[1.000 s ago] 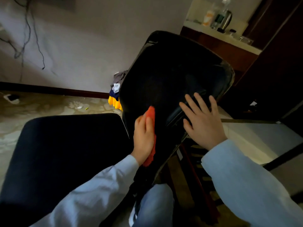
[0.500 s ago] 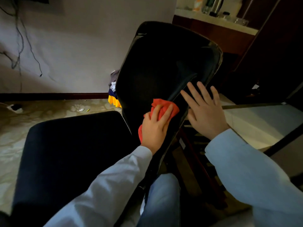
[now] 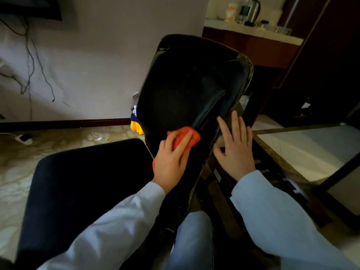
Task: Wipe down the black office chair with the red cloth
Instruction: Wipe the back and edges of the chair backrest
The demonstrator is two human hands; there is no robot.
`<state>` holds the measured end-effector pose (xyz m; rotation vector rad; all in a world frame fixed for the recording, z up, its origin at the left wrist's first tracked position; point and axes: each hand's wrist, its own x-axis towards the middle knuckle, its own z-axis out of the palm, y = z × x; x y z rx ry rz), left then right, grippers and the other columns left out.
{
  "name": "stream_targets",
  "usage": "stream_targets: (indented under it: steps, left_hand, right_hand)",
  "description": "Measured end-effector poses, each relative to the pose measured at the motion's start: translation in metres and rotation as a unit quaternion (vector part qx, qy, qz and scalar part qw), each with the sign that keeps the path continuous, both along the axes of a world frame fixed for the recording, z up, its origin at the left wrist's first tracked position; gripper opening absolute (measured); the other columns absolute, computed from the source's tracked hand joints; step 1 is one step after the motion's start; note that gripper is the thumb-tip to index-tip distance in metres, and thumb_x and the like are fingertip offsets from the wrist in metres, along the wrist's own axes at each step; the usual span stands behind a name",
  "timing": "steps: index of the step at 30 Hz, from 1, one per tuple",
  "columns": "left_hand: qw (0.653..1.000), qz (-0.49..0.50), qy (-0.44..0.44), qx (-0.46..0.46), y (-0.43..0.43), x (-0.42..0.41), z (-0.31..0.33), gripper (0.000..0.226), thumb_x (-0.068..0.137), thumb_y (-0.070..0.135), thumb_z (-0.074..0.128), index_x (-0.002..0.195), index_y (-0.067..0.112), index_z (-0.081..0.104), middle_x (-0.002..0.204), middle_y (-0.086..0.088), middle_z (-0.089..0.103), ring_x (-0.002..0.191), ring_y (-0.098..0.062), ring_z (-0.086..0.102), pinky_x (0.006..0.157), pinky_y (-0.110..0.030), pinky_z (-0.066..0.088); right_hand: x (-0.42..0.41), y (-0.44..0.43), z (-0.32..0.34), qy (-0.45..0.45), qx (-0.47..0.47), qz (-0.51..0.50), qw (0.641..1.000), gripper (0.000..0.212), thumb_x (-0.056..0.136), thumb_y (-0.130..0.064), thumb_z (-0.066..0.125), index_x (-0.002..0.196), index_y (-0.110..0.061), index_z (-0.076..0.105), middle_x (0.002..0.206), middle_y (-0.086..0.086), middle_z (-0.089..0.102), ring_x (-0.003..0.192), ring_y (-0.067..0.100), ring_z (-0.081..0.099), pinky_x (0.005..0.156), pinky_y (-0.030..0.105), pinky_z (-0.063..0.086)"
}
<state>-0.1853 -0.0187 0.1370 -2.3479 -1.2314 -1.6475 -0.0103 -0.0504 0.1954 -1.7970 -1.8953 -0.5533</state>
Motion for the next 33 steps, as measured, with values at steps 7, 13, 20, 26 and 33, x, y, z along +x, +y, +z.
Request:
stream_targets:
  steps: [7,13,20,26,33]
  left_hand:
    - [0.996,0.027,0.071,0.054,0.028,0.05,0.048,0.044,0.088,0.02,0.053,0.132,0.019,0.053,0.13,-0.015,0.052,0.087,-0.034,0.052,0.066,-0.041,0.052]
    - [0.987,0.097,0.111,0.061,0.023,0.049,0.001,0.043,0.091,0.026,0.049,0.133,0.021,0.053,0.133,-0.012,0.037,0.09,-0.034,0.046,0.072,-0.044,0.048]
    - [0.964,0.143,0.217,0.059,0.009,0.031,-0.074,0.049,0.078,0.027,0.053,0.127,0.022,0.058,0.129,-0.008,0.036,0.092,-0.034,0.038,0.072,-0.045,0.052]
    - [0.948,0.113,0.299,0.009,-0.001,0.014,-0.112,0.074,0.053,0.024,0.085,0.122,0.024,0.061,0.128,-0.002,0.038,0.087,-0.031,0.043,0.068,-0.041,0.053]
    - [0.983,0.091,0.151,0.042,0.0,0.009,-0.073,0.052,0.082,0.021,0.058,0.131,0.026,0.043,0.126,-0.01,0.039,0.084,-0.032,0.051,0.065,-0.038,0.05]
  right_hand:
    - [0.0,0.007,-0.005,0.069,0.018,0.049,0.996,0.078,0.083,-0.014,0.063,0.144,-0.024,0.015,0.156,0.015,0.007,0.142,0.032,0.01,0.113,0.047,0.009]
    - [0.005,0.006,-0.004,0.087,0.029,0.089,0.992,0.08,0.085,-0.006,0.058,0.145,-0.03,0.012,0.157,0.011,0.007,0.142,0.026,0.011,0.115,0.044,0.012]
    - [-0.004,0.001,-0.013,0.254,0.004,0.134,0.958,0.092,0.084,-0.001,0.058,0.145,-0.028,-0.005,0.157,0.01,0.009,0.141,0.01,0.01,0.116,0.035,0.018]
    - [-0.01,-0.002,-0.022,0.402,-0.145,0.134,0.894,0.091,0.09,-0.004,0.054,0.146,-0.034,-0.011,0.157,0.0,0.013,0.141,0.011,0.02,0.107,0.022,0.022]
    - [-0.013,0.005,-0.023,0.5,-0.178,0.142,0.835,0.089,0.09,0.0,0.052,0.146,-0.038,-0.005,0.154,-0.005,0.022,0.134,0.005,0.028,0.11,0.031,0.027]
